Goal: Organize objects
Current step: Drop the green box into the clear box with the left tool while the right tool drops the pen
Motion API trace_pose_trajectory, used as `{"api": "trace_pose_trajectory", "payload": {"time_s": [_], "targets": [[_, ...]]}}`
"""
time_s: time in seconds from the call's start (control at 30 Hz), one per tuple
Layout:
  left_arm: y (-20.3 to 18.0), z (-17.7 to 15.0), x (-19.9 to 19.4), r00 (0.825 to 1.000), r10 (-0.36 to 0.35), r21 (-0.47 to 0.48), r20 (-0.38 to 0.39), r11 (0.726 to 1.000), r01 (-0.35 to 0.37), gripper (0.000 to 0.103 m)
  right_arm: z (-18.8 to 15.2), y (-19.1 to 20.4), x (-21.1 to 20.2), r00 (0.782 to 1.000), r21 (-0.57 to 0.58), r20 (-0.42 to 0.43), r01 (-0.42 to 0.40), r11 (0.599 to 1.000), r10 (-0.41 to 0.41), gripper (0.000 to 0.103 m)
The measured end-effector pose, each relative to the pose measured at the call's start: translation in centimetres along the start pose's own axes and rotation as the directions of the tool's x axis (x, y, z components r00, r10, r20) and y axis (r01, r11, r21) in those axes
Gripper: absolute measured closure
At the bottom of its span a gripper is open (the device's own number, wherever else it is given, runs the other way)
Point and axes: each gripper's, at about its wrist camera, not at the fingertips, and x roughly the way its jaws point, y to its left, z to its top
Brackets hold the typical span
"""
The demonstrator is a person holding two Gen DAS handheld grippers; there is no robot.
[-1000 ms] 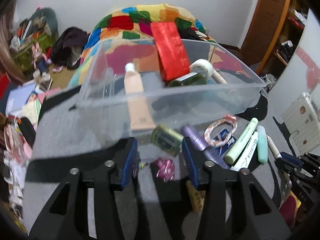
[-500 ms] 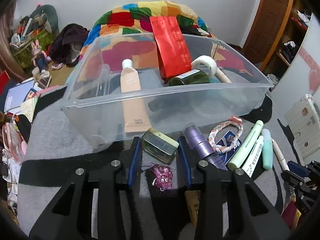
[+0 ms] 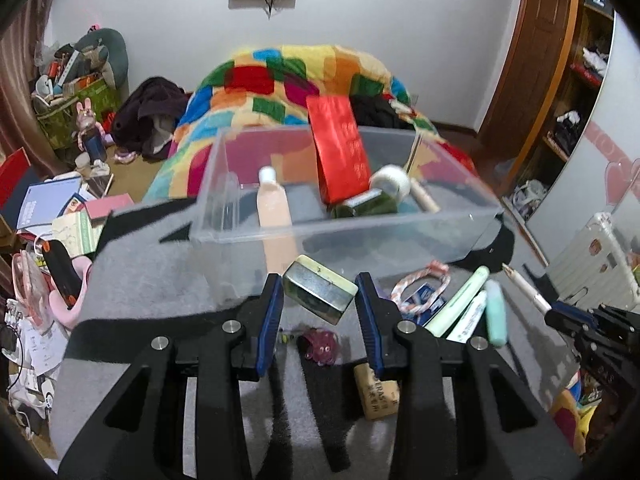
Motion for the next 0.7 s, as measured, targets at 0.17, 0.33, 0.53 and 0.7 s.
{"api": "trace_pose_trajectory", "payload": {"time_s": [0.17, 0.33, 0.53, 0.7], "targets": [[0.0, 1.0, -1.6, 0.999, -0.009, -0.007, 0.051, 1.000, 0.009, 0.066, 2.2, 0.0, -1.4, 0.997, 0.005, 0.080, 0.013, 1.000, -0.013, 0.093], [0.3, 2.1, -1.8, 0.997, 0.002, -0.012, 0.077, 1.000, -0.001, 0.066, 4.5, 0.4, -1.7, 0.990, -0.003, 0.140, -0.022, 1.000, 0.022, 0.093], [1.2, 3.5, -0.4, 0.997, 0.024, -0.034, 0.075, 0.999, -0.021, 0.066, 7.6, 2.4, -0.3, 0.983, -0.047, 0.174, -0.054, 0.997, 0.061, 0.093], [2.2, 4.2, 1.6, 0.999, 0.028, -0.059, 0.039, 0.998, -0.026, 0.066, 9.8, 3.3, 2.1, 0.985, -0.043, 0.156, -0.073, 0.996, 0.079, 0.093]]}}
